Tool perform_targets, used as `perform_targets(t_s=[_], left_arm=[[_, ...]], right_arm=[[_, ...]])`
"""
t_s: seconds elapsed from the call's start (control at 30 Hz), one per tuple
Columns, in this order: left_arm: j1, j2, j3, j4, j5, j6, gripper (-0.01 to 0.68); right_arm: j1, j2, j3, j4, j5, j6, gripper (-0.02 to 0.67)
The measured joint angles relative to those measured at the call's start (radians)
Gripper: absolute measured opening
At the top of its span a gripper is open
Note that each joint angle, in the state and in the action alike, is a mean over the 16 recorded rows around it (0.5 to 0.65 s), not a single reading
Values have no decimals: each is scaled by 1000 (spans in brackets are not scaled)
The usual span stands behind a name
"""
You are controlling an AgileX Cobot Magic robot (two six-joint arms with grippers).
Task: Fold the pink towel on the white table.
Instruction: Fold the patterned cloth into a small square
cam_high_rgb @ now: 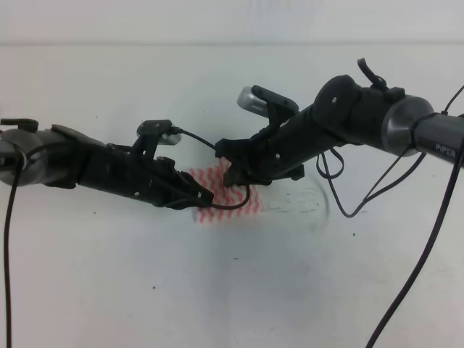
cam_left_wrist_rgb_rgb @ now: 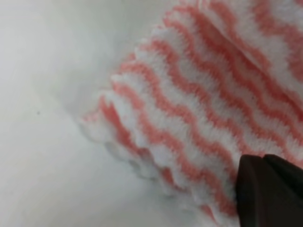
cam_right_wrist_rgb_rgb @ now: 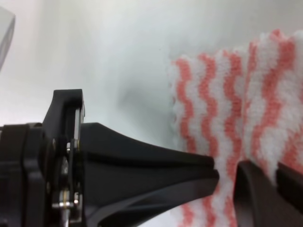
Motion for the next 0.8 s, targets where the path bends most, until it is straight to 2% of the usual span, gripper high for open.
perform_targets(t_s=[0.8], left_arm=[[0,0,0,0,0,0,-3]], right_arm=[[20,1,0,-2,-13,-1,-16]])
